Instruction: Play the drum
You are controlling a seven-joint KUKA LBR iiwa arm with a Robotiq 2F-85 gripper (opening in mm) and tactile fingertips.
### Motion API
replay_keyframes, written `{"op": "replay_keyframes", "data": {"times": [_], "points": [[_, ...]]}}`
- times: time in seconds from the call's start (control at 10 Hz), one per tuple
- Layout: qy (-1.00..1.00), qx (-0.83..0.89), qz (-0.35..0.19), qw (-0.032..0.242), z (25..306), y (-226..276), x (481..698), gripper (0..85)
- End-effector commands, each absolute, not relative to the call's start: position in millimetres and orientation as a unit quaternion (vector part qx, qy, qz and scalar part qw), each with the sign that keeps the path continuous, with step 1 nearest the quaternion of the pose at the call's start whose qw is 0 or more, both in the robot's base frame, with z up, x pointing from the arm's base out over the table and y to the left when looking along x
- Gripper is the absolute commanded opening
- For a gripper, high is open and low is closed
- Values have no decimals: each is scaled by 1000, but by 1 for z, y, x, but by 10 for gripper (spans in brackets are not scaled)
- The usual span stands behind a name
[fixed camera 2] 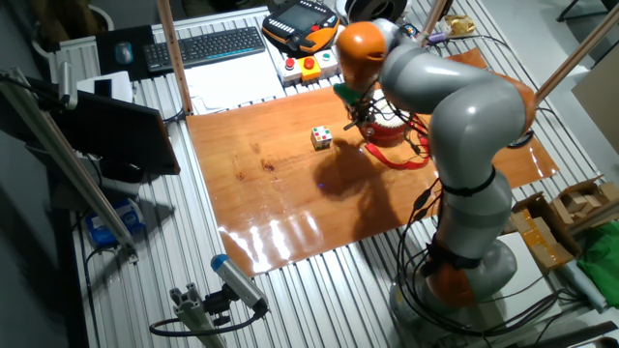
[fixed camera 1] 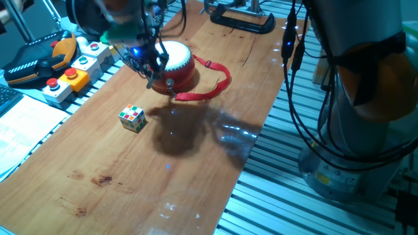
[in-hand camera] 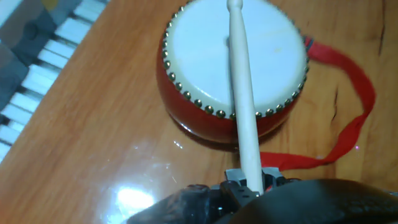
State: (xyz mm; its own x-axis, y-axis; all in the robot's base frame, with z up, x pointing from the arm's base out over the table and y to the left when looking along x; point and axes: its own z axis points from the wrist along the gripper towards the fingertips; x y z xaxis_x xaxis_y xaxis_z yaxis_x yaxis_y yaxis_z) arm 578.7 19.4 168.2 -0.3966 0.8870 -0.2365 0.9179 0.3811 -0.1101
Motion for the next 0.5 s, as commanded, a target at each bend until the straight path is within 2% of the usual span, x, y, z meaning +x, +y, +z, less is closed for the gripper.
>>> {"op": "replay_keyframes", "data": {"times": [0.0, 0.4], "points": [[845, 508, -136, 97, 180, 21, 577, 7], [866, 482, -107, 79, 180, 39, 576, 7]]}}
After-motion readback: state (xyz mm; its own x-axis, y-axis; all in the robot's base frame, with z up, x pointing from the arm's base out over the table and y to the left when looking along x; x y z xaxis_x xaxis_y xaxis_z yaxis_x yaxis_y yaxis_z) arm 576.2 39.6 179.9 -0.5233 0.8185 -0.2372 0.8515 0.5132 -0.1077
